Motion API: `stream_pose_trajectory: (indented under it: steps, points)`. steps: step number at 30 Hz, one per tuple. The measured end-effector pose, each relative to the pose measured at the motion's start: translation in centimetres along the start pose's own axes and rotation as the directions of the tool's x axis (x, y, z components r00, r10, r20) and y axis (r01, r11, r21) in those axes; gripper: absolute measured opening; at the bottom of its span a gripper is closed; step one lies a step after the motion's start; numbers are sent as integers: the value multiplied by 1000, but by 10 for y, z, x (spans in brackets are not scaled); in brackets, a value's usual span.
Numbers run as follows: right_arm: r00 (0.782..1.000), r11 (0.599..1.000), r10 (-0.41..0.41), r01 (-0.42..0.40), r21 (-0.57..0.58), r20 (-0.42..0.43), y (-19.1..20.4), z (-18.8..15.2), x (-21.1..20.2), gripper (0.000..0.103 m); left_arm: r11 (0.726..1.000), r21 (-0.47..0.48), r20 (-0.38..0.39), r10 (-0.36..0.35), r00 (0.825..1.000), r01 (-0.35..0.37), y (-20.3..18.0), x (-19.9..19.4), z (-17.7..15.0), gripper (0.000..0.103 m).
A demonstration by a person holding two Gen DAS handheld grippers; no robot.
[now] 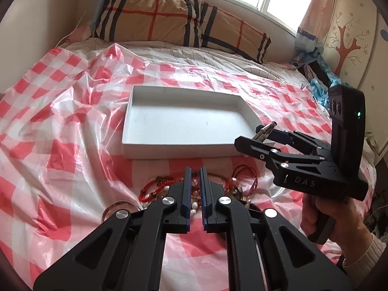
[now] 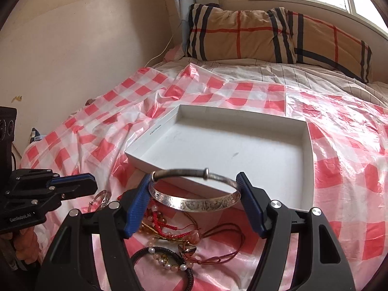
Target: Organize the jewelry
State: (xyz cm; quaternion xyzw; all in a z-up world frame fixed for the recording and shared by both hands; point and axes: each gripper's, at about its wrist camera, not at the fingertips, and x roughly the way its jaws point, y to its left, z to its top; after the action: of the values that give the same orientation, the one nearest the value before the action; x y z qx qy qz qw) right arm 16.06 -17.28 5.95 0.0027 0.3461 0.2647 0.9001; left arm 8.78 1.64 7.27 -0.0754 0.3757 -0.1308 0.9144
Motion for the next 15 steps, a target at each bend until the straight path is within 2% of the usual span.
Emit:
stream_pose_trajectory:
  steps: [6,15]
  points:
    - [999,1000,-12,12,11,39,-9,21,11,68,1000,7,45,-21,999,21,-2,3,37,6]
    - [997,999,-39,38,25,63,-25,40,42,68,1000,13,48,3,999,-4,-6,56,61,6]
